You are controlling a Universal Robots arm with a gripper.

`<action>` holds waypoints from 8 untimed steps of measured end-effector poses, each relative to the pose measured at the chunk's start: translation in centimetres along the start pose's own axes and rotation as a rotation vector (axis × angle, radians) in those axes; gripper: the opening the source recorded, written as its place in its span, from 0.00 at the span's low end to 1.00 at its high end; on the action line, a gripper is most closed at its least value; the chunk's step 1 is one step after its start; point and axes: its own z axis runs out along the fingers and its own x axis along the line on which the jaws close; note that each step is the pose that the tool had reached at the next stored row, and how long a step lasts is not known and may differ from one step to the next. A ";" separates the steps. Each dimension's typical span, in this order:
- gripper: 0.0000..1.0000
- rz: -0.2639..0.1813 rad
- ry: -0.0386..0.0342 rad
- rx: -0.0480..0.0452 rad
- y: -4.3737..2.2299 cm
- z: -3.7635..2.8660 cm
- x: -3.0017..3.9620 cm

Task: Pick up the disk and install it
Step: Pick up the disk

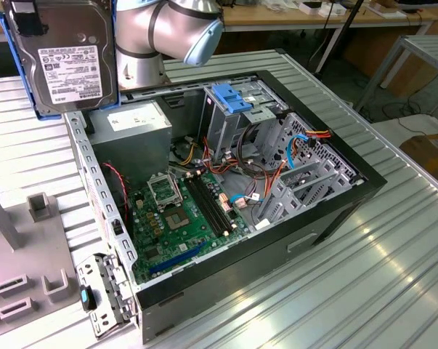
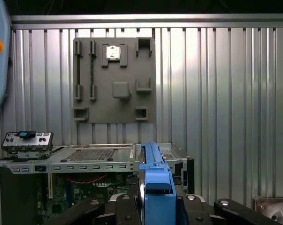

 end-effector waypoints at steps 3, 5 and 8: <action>0.37 0.000 0.0000 0.0001 -0.79 0.05 -0.01; 0.37 0.000 0.0000 0.0001 -1.55 0.09 -0.02; 0.37 0.000 0.0000 0.0000 -2.80 0.13 -0.05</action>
